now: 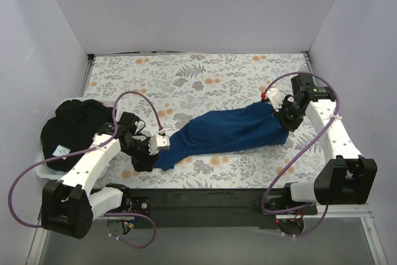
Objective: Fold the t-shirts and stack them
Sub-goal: Flatten the tshirt out
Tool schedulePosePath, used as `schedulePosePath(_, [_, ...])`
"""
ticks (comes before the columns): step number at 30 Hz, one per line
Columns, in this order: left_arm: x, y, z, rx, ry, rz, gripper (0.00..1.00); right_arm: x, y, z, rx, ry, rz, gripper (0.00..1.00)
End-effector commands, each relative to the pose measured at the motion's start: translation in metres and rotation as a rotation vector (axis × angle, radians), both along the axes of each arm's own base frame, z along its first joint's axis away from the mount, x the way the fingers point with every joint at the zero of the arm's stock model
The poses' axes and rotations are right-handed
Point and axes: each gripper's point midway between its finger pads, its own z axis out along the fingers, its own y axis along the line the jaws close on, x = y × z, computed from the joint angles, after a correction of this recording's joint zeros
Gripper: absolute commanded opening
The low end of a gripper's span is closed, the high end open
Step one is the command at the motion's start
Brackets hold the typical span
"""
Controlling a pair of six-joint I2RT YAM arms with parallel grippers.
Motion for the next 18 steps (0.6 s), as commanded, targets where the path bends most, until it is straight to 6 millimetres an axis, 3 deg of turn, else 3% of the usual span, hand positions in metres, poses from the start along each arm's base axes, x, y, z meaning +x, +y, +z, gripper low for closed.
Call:
schedulePosePath(1, [0.007, -0.017, 0.005, -0.125, -0.177, -0.234, 0.44, 0.01, -0.005, 0.02, 0.002, -0.051, -0.051, 0.01])
schedulePosePath(9, [0.02, -0.021, -0.016, -0.138, -0.303, -0.359, 0.45, 0.015, -0.01, 0.021, 0.002, -0.048, -0.081, 0.01])
schedulePosePath(18, [0.021, -0.023, -0.037, -0.119, -0.273, -0.366, 0.48, 0.016, -0.01, 0.016, 0.011, -0.029, -0.085, 0.01])
